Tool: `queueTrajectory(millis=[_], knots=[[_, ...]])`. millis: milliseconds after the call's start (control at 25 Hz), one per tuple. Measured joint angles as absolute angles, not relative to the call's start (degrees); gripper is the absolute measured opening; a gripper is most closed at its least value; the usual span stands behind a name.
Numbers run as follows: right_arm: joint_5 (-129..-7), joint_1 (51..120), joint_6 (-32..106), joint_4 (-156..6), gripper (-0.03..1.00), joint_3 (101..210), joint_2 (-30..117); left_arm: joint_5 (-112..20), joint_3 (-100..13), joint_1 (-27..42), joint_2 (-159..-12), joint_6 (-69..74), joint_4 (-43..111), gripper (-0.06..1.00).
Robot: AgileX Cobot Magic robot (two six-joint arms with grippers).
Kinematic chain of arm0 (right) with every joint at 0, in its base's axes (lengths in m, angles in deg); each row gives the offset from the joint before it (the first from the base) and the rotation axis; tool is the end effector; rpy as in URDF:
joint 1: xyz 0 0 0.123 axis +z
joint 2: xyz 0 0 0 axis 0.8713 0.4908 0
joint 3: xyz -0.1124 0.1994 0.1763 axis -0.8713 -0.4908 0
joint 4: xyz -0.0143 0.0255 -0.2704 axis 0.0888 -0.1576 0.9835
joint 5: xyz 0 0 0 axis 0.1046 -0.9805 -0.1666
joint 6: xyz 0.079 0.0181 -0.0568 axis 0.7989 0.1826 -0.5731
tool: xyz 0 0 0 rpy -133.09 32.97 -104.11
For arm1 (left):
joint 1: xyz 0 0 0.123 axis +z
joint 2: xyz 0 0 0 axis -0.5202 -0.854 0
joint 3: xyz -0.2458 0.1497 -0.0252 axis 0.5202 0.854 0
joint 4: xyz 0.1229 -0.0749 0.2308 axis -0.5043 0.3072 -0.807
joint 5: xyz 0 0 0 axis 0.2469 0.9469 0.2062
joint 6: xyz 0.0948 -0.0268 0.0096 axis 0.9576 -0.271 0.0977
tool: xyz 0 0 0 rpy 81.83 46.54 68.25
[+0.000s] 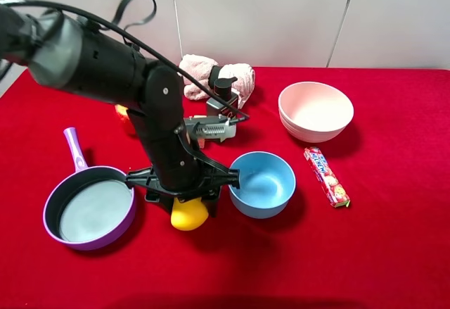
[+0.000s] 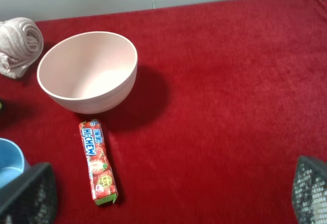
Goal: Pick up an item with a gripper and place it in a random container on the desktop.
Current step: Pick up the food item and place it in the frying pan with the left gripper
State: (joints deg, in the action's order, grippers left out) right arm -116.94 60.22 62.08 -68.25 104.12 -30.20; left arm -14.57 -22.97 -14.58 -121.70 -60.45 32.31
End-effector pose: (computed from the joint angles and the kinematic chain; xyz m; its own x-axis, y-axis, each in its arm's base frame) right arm 0.0174 0.0017 0.2872 -0.4143 0.0482 -0.9089 0.0092 0.9988 0.0487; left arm 0.2376 -0.2624 0.1071 -0.9900 0.1245 -0.0668 0.1357 0.9694 -0.2044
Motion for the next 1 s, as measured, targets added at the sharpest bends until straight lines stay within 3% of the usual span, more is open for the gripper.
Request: queueTrajectory(millis=[640, 1000], knots=[[-116.9, 60.2, 62.1, -68.3, 0.69, 104.1, -30.2, -9.6, -23.3, -14.6, -111.5, -66.5, 23.6, 0.6], [-116.9, 60.2, 62.1, -68.3, 0.69, 104.1, -30.2, -4.0, -32.0, -14.6, -111.1, -64.9, 22.0, 0.6]])
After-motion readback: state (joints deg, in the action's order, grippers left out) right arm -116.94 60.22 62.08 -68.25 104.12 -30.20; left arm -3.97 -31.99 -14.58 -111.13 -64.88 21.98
